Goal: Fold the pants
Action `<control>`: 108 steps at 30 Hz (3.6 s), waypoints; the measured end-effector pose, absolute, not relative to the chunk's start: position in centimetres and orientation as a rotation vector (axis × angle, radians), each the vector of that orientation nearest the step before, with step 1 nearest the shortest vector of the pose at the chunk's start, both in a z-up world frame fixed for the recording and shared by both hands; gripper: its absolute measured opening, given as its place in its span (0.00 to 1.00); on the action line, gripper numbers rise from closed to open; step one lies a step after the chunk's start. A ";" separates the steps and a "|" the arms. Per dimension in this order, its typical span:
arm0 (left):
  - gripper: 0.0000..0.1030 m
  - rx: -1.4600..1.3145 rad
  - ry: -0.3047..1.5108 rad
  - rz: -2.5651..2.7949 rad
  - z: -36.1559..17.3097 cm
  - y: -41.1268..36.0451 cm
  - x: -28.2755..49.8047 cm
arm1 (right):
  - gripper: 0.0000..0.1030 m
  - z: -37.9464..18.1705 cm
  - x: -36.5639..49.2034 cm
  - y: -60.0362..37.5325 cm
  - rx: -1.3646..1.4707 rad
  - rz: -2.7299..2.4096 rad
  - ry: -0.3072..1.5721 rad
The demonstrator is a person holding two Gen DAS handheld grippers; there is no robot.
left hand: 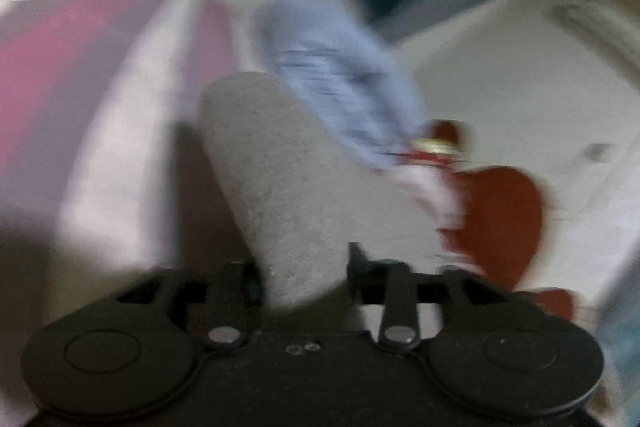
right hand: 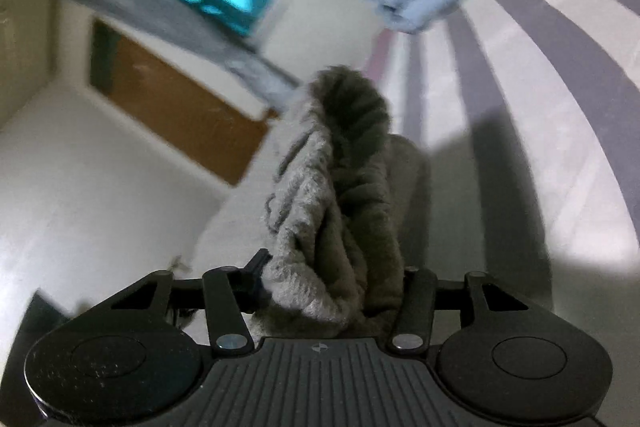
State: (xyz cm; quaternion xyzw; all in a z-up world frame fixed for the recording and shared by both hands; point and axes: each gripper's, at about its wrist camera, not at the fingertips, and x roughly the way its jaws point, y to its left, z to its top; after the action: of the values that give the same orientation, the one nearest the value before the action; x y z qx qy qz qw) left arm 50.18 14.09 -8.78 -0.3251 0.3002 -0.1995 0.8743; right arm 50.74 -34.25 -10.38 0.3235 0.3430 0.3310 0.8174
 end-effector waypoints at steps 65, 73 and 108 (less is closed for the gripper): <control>0.94 -0.009 0.239 -0.052 -3.4 -6.4 1.9 | 1.00 -8.5 1.2 -32.3 0.048 0.414 0.233; 0.94 -0.010 0.238 -0.052 -3.5 -6.4 1.9 | 1.00 -8.7 1.3 -32.6 0.043 0.416 0.236; 0.94 -0.018 0.237 -0.048 -3.3 -6.5 1.7 | 1.00 -8.8 1.3 -33.6 0.048 0.414 0.242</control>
State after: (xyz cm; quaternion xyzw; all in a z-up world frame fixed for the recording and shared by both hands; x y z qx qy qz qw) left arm 1.71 -6.47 -3.31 -0.0088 0.1185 -0.0237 0.9926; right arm 1.28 -33.61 -8.83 0.0238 0.1198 0.2048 0.9712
